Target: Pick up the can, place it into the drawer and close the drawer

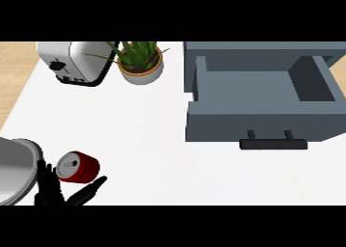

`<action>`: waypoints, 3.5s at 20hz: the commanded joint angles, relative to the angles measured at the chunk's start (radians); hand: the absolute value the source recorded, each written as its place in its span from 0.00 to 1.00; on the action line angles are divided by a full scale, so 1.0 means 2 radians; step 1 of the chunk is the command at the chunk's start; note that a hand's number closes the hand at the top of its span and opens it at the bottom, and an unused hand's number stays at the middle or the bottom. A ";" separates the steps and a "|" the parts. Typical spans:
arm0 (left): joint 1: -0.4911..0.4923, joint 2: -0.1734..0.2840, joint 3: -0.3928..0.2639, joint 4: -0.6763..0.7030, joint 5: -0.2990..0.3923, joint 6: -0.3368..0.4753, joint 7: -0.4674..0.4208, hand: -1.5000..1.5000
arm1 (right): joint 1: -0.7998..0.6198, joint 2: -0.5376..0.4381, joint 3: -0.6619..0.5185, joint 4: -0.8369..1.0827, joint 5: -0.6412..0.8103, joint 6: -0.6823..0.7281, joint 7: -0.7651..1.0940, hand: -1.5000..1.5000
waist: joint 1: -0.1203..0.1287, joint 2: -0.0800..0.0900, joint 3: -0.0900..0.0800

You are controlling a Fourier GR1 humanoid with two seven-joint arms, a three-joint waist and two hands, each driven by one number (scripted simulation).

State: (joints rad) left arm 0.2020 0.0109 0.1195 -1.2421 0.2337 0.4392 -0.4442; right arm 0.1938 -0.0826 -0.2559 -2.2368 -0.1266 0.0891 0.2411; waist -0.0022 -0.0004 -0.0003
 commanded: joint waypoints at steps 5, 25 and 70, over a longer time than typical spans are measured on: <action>-0.015 0.016 0.030 0.057 0.019 -0.042 -0.033 0.00 | -0.038 -0.008 -0.016 0.000 -0.006 -0.005 0.031 0.00 | 0.001 0.000 0.000; -0.200 0.051 0.056 0.276 0.037 -0.155 -0.102 1.00 | -0.046 0.007 -0.018 0.007 0.013 -0.002 0.016 0.00 | -0.001 0.001 0.000; -0.646 -0.005 -0.100 0.152 -0.020 -0.047 0.305 1.00 | -0.064 0.004 -0.005 -0.012 0.052 -0.014 0.048 0.00 | -0.008 0.001 0.000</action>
State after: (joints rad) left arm -0.9688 0.0025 -0.0854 -1.0070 0.1816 0.2989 0.1281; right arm 0.0628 -0.0993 -0.3110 -2.2497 -0.0668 0.0766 0.3257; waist -0.0093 -0.0010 0.0003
